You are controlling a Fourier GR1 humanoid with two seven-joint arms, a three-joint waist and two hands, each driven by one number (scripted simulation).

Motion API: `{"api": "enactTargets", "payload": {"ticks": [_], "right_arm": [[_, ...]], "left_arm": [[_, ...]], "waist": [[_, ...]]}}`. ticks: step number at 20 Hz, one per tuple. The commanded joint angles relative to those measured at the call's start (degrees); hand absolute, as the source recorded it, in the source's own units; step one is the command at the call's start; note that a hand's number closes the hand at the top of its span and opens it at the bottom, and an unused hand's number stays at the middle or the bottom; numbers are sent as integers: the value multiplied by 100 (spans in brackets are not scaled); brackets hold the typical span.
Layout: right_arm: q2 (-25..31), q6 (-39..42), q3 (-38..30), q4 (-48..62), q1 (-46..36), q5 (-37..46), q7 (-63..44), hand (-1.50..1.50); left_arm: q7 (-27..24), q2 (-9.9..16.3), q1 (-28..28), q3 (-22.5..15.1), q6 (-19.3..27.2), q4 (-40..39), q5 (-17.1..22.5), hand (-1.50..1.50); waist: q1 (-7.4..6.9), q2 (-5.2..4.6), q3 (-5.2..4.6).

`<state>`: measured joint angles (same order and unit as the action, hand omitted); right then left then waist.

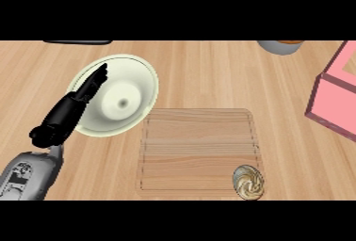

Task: Pick the can from the cutting board and place it in the cardboard box

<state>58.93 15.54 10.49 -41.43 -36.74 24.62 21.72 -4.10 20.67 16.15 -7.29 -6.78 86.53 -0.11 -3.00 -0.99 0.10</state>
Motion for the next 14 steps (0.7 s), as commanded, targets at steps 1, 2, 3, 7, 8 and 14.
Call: {"api": "enactTargets", "payload": {"ticks": [1, 2, 3, 7, 8, 14], "right_arm": [[-146, 303, 277, 992, -419, 484, 589, -150], [-144, 397, 363, 999, -312, 532, 965, -150], [23, 706, 395, 1157, -514, 579, 1218, -150], [-81, 642, 73, 1688, -765, 373, 2280, -150], [-157, 505, -88, 1681, -662, 210, 2525, -150], [-741, 1755, -1831, 2370, -1205, -1918, 2089, -150]], "left_arm": [[-247, -26, 144, 39, -51, -363, -113, 0], [120, -86, -155, -81, 45, 243, -97, 0], [16, -127, -85, -85, 52, 83, -134, 0], [-47, -24, -36, 63, -25, 17, -101, 0], [-32, -166, -216, -43, 171, 86, -246, 0], [46, -116, -69, 32, 68, -33, -144, 0]], "waist": [[20, -17, 1], [-11, 24, 6], [-21, 4, 5], [-28, -14, 14], [42, 17, 12], [170, 52, 20]]}}
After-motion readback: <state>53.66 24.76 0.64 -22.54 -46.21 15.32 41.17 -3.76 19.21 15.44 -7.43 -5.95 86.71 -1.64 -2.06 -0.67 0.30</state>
